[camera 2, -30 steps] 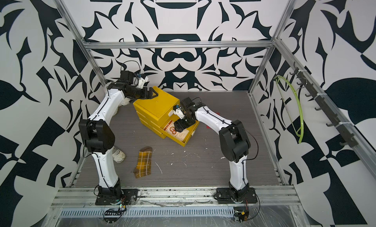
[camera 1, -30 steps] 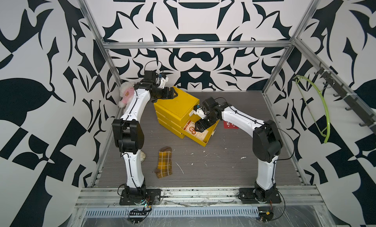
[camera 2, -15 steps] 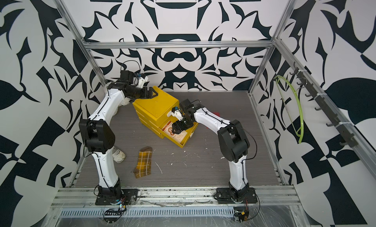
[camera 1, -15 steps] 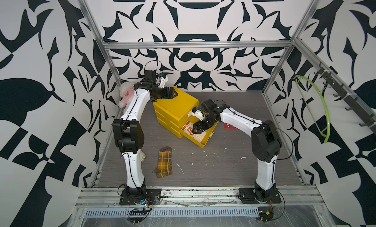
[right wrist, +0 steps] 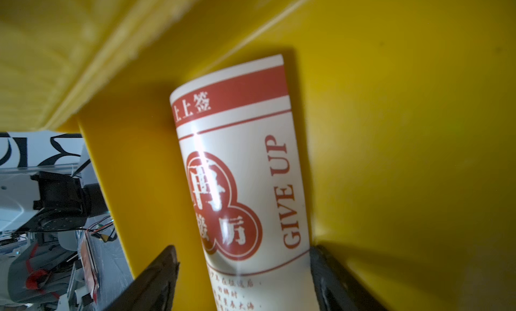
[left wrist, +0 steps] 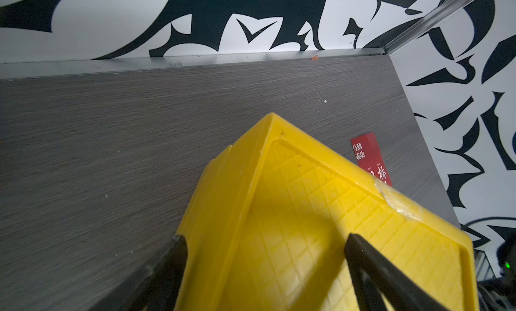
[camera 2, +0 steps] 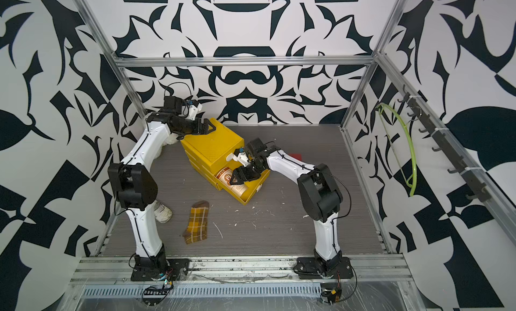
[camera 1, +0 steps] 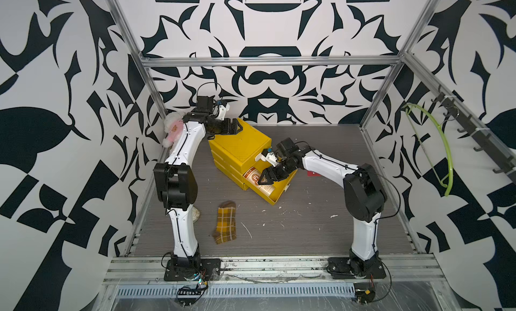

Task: Take the postcards out of the drawer
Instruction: Pick up the postcard from the drawer.

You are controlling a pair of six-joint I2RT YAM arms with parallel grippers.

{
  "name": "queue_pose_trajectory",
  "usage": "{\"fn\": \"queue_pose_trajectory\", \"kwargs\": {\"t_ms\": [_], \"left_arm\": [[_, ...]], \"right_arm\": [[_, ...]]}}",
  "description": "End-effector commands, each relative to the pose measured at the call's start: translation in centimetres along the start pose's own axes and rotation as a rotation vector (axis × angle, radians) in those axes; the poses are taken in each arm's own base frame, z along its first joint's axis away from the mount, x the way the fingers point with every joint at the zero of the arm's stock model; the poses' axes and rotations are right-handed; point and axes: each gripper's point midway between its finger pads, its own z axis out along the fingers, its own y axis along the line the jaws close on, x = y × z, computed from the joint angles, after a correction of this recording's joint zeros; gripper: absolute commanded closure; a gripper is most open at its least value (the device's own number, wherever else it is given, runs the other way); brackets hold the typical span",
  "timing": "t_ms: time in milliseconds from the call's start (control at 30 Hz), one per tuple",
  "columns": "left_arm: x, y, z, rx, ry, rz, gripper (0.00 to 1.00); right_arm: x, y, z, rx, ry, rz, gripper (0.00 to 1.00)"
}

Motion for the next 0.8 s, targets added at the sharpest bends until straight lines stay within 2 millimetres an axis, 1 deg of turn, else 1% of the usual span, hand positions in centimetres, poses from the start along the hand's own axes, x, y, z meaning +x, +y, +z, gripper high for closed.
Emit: {"fn": "queue_pose_trajectory", "kwargs": {"t_ms": [0, 100, 200, 300, 400, 467, 567, 633, 767], "left_arm": [[4.7, 0.3, 2.4, 0.002, 0.169, -0.083, 0.07], [4.7, 0.3, 2.3, 0.002, 0.167, -0.084, 0.07], [4.7, 0.2, 2.3, 0.002, 0.167, -0.085, 0.07], [4.7, 0.2, 2.2, 0.0, 0.165, -0.084, 0.07], [4.7, 0.2, 2.2, -0.001, 0.165, -0.083, 0.07], [4.6, 0.1, 2.2, -0.001, 0.164, -0.082, 0.07], [4.7, 0.3, 2.3, -0.005, 0.166, -0.084, 0.07], [4.7, 0.3, 2.3, -0.003, 0.167, -0.084, 0.07], [4.6, 0.3, 2.3, -0.005, 0.165, -0.083, 0.07]], "right_arm": [[0.2, 2.4, 2.1, -0.079, 0.008, -0.068, 0.21], [0.2, 2.5, 2.2, -0.075, 0.005, -0.067, 0.22], [0.3, 2.6, 2.6, -0.066, 0.013, -0.069, 0.27], [0.4, 2.7, 3.1, -0.056, 0.023, -0.068, 0.34], [0.4, 2.3, 3.3, -0.039, 0.029, -0.061, 0.43], [0.5, 2.3, 3.3, -0.035, 0.032, -0.059, 0.52], [0.4, 2.4, 3.1, -0.033, 0.029, -0.058, 0.64], [0.4, 2.5, 2.9, -0.036, 0.027, -0.055, 0.67], [0.2, 2.8, 2.4, -0.035, 0.02, -0.035, 0.7]]}}
